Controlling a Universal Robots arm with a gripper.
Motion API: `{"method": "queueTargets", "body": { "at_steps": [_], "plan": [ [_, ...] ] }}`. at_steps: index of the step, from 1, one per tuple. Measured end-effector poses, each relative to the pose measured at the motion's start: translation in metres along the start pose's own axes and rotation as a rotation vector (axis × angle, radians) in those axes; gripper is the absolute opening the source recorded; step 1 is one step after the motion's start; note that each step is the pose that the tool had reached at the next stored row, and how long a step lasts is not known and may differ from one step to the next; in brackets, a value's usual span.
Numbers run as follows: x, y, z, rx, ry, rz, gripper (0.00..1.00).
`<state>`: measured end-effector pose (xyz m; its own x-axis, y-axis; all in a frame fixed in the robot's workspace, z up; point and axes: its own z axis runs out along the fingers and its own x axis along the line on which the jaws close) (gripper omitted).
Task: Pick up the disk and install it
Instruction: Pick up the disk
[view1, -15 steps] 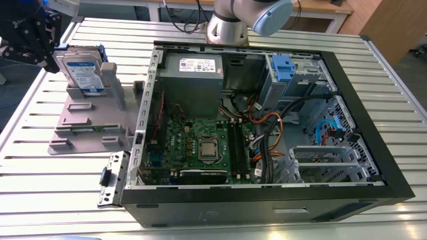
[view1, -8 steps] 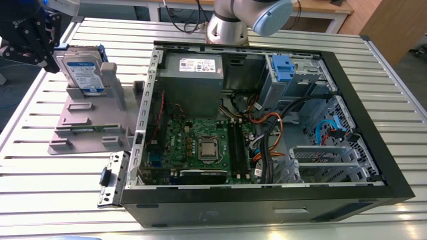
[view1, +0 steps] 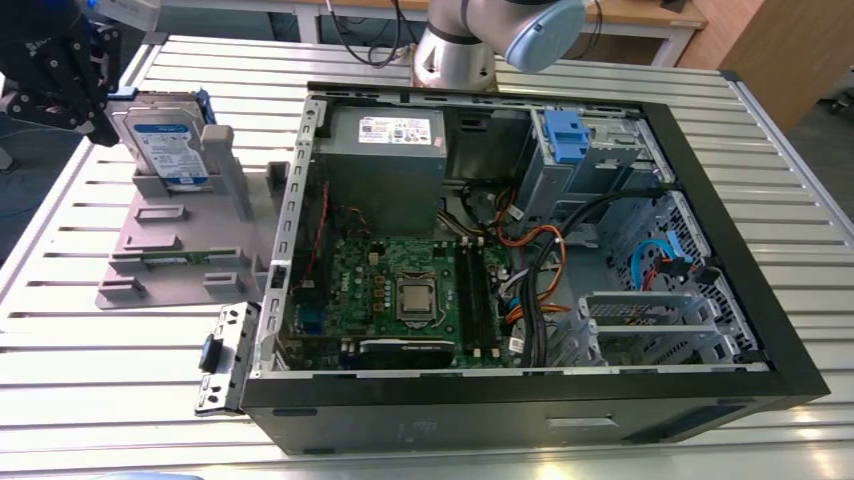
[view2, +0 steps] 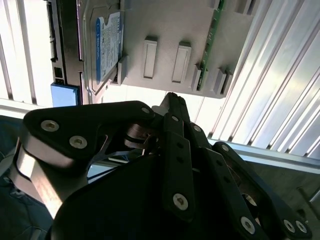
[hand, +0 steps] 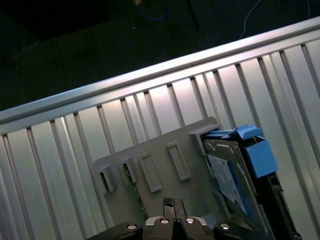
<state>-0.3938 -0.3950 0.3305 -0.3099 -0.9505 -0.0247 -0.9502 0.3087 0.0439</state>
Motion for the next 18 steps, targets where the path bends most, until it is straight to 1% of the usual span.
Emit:
{"method": "queueTargets", "body": {
  "at_steps": [18],
  "plan": [
    [0.0000, 0.0000, 0.0000, -0.0008, 0.0014, -0.032, 0.11]
  ]
}}
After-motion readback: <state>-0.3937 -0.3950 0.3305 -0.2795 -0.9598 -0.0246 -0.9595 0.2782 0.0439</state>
